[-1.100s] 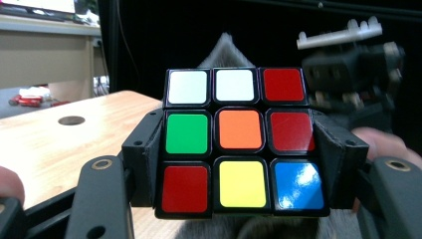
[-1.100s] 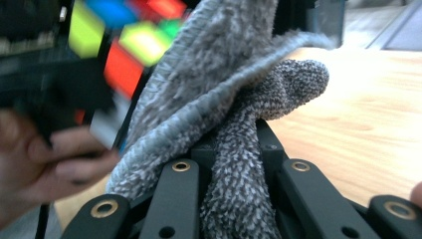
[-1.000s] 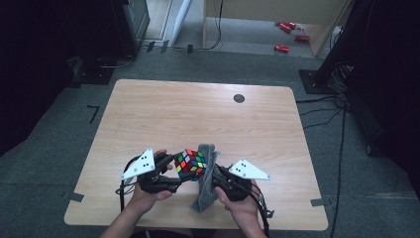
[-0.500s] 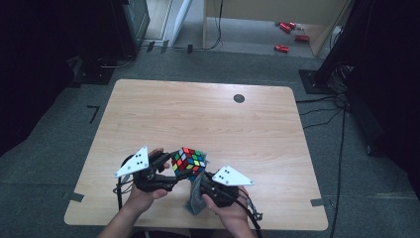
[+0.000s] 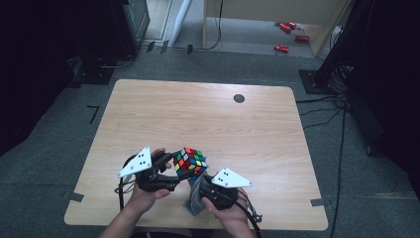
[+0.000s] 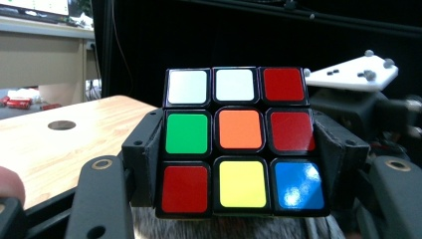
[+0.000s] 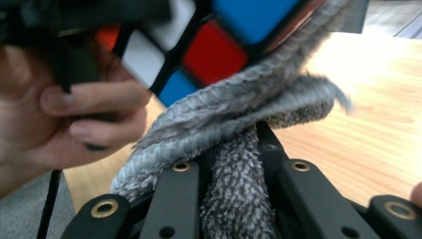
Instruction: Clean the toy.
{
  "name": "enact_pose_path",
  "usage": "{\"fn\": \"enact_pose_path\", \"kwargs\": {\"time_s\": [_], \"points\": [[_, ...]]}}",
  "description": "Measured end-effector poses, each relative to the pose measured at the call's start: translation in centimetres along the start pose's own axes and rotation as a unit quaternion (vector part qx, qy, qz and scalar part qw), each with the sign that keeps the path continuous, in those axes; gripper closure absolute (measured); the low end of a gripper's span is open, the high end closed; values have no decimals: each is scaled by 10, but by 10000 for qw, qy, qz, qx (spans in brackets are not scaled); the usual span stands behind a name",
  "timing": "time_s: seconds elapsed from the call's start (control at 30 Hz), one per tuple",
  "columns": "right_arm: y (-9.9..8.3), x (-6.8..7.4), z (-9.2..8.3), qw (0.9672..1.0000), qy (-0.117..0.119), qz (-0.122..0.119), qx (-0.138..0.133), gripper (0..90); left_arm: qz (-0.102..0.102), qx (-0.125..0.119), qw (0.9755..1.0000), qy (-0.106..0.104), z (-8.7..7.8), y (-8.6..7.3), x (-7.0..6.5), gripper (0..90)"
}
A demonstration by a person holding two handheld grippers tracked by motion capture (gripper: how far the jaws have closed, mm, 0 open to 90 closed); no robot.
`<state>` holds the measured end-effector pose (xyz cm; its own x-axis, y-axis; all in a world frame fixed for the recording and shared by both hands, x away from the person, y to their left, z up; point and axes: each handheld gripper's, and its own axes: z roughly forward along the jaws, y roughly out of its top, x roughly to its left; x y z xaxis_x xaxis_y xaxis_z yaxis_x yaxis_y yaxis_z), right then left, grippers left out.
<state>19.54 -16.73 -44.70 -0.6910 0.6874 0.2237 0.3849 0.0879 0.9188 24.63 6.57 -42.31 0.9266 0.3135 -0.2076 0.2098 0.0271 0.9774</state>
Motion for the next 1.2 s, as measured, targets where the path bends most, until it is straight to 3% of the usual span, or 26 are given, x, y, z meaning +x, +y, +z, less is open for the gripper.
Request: {"fn": "enact_pose_path", "kwargs": {"time_s": [0.07, 0.13, 0.17, 0.27, 0.33, 0.43, 0.47, 0.53, 0.63, 0.7, 0.8, 0.9, 0.97, 1.07, 1.13, 1.2], "points": [[4, -8, -8, 9996, -117, 156, -199, 776, 80, 63, 9999, 1, 1, 1, -3, 345], [9, -18, -18, 9976, -186, 490, -456, 776, 168, 151, 9997, -5, 4, -1, -6, 345], [12, -21, -21, 9971, -245, 508, -512, 777, 165, 147, 9998, -27, 4, -1, -6, 344], [10, -20, -21, 9975, -235, 486, -463, 777, 100, 93, 9999, -58, 6, -1, -6, 345], [5, -15, -13, 9985, -93, 465, -269, 777, 87, 82, 9999, -38, 5, 0, -5, 344], [-3, -4, 0, 9995, 86, 291, 22, 777, 46, 101, 9999, -47, 4, -1, -2, 344], [-3, -2, 0, 9998, 49, 210, 42, 776, 27, 87, 9999, -50, 3, -1, -2, 345], [1, -6, -3, 9999, -17, 172, 1, 776, 2, 60, 9999, -94, 3, 0, -1, 345], [9, -18, -15, 9984, -199, 453, -291, 777, 64, 182, 9998, -100, 5, -2, -3, 345], [13, -23, -21, 9975, -278, 519, -392, 777, 26, 170, 9998, -126, 7, -3, -3, 345], [11, -21, -18, 9975, -276, 540, -374, 779, 84, 155, 9998, -74, 5, -2, -4, 345], [4, -11, -6, 9987, -34, 484, -131, 777, 34, 50, 10000, -39, 2, 0, -2, 344], [-1, -2, 1, 9995, 90, 314, 13, 775, 30, 48, 10000, -46, 1, 1, -2, 344], [3, -2, -2, 9998, -49, 181, -30, 775, 17, -12, 10000, -72, 0, 1, -3, 344], [8, -11, -11, 9986, -144, 369, -339, 776, 135, 80, 9999, -16, 1, 2, -5, 345], [14, -20, -20, 9966, -229, 559, -560, 776, 117, 102, 9999, -49, 3, 0, -5, 345]]}}
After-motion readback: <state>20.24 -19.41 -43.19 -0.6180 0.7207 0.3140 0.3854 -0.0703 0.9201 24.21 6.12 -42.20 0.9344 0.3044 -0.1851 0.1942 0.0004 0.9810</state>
